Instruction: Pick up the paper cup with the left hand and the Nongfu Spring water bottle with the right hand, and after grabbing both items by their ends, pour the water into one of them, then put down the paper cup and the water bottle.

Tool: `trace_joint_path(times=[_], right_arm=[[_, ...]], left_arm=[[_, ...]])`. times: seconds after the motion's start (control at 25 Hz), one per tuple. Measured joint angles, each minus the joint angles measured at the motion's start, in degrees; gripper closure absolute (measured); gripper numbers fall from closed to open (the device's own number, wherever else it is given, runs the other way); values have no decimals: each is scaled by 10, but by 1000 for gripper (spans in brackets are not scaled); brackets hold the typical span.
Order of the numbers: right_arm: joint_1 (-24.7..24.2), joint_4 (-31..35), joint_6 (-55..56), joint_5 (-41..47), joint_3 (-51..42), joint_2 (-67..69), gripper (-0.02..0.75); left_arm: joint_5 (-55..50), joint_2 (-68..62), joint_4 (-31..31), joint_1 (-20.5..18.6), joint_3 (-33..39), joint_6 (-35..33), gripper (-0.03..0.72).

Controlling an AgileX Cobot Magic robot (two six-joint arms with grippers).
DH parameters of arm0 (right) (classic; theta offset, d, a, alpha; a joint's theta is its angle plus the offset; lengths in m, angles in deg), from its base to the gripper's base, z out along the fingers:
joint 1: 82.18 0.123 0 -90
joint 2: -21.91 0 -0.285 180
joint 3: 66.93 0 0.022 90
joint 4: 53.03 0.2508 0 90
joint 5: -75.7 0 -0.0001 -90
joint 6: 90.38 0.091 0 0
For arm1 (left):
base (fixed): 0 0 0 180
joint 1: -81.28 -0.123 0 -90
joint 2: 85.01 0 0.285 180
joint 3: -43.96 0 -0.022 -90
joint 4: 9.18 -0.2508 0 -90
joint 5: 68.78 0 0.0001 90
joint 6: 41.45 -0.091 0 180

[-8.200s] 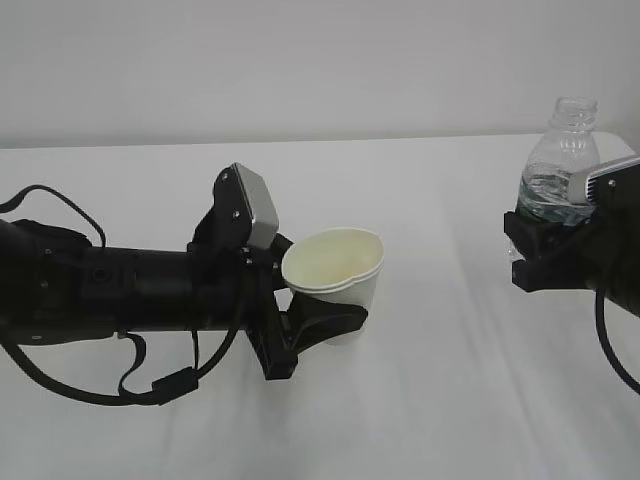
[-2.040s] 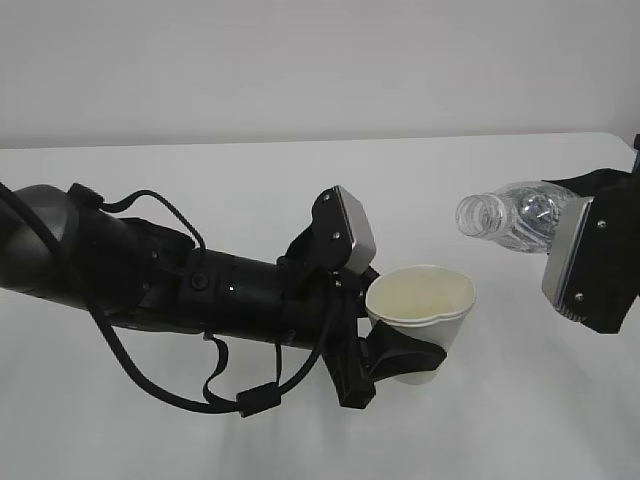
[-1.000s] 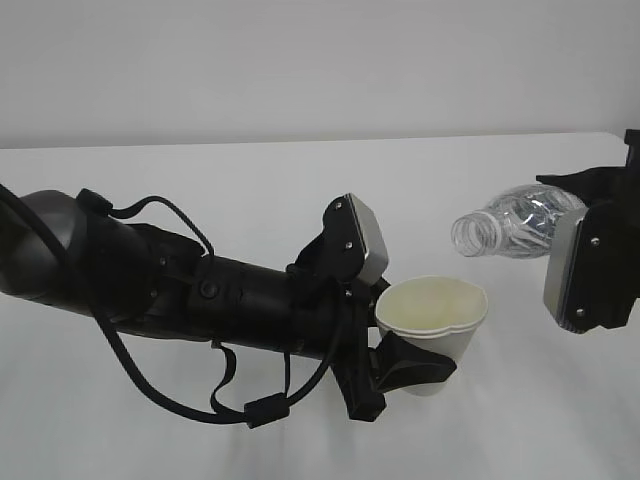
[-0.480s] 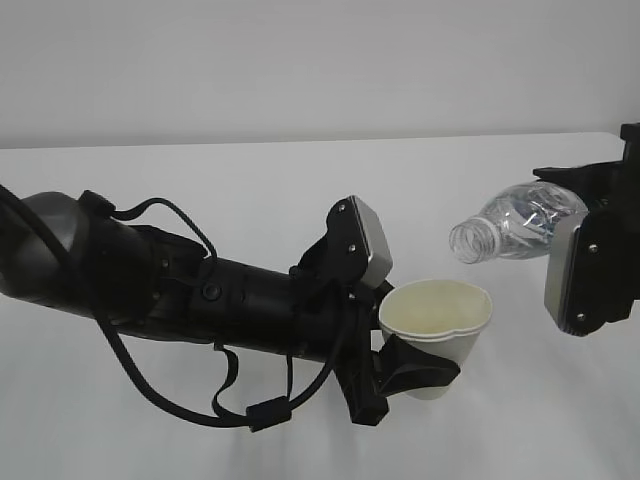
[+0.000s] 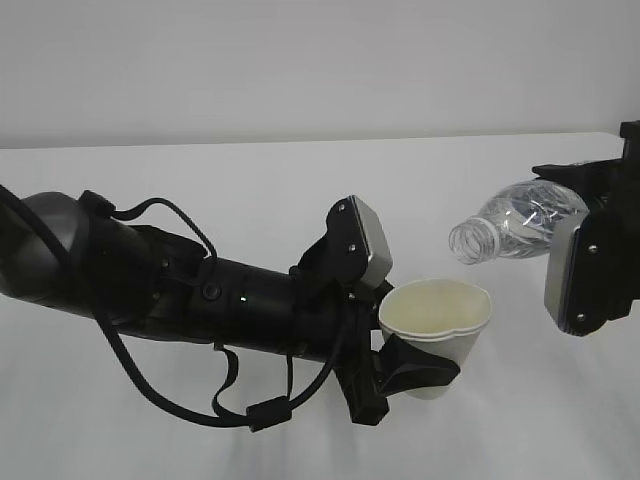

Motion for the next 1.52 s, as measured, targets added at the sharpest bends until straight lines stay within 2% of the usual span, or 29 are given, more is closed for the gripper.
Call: trace_joint_path(times=[1.52], right_arm=[[0, -3, -9, -22, 0, 0, 349]], left_arm=[[0, 0, 1, 0, 0, 0, 290]])
